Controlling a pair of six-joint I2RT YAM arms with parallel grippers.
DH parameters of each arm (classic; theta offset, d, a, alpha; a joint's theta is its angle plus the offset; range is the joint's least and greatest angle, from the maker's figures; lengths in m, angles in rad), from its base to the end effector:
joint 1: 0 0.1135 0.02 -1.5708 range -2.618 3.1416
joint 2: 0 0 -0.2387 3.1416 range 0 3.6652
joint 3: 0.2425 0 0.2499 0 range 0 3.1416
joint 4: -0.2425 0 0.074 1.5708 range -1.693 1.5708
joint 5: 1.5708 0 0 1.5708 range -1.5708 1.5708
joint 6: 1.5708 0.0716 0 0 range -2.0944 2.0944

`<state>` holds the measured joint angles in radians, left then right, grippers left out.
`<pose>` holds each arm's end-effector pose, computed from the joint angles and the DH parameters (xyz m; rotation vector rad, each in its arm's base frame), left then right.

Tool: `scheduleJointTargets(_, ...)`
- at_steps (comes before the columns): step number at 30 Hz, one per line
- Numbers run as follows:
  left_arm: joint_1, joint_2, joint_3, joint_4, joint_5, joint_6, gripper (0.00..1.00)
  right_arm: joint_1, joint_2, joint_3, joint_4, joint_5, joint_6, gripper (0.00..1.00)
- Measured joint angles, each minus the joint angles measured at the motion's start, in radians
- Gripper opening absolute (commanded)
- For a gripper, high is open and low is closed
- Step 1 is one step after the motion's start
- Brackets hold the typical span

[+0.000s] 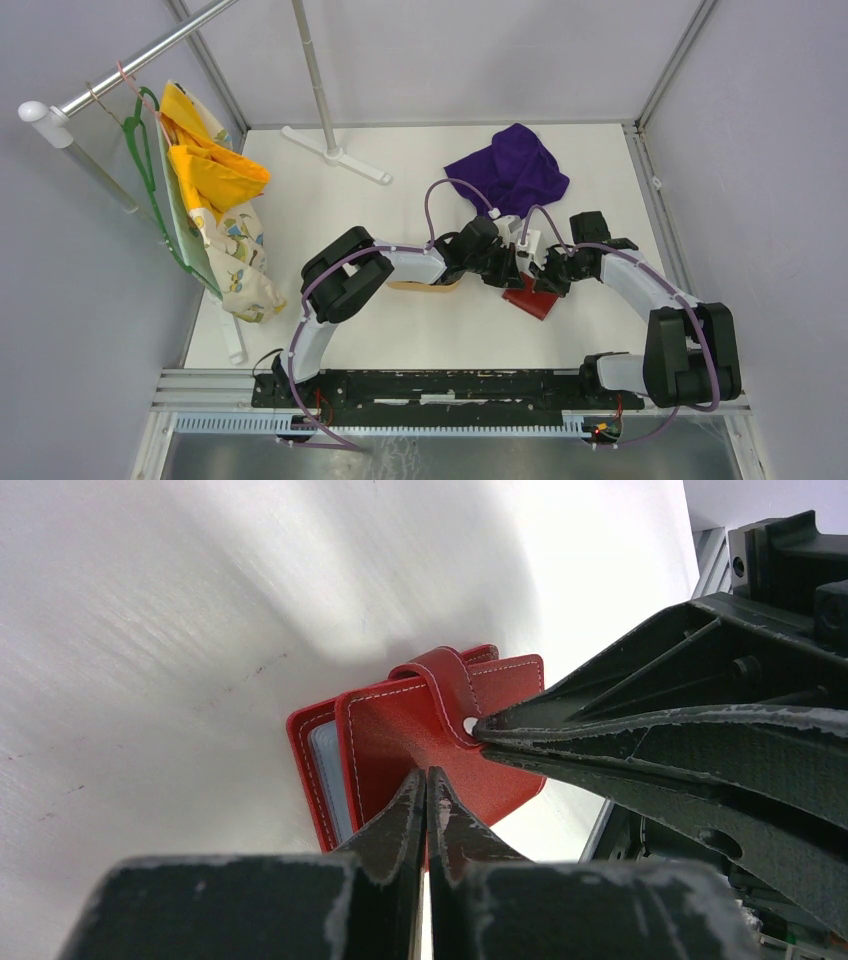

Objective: Put the credit cards into the card holder
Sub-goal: Close the card holder at the center of the board.

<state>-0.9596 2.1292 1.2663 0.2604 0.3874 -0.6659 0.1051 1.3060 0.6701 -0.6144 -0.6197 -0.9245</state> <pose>0.2449 -0.3967 0.0912 0.6062 2.3774 -1.2612 0.2244 0.0655 0.1225 -1.3691 2.1525 0.5841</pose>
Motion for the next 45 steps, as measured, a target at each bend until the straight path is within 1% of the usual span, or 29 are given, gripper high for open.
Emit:
scheduleJointTargets(10, -0.002, 0.0, 0.0, 0.0, 0.003, 0.0, 0.05, 0.013, -0.018, -0.011, -0.006, 0.002, -0.007, 0.0)
scheduleJointTargets(22, -0.002, 0.001, 0.001, 0.0, 0.005, 0.0, 0.05, 0.041, -0.039, -0.024, 0.005, 0.041, -0.018, 0.0)
scheduleJointTargets(38, -0.002, 0.001, 0.001, 0.0, 0.006, 0.0, 0.05, 0.077, -0.06, -0.039, 0.0, 0.069, -0.109, 0.0)
scheduleJointTargets(45, -0.002, 0.001, 0.001, 0.0, 0.007, 0.0, 0.05, 0.085, -0.107, -0.084, 0.03, 0.079, -0.154, 0.0)
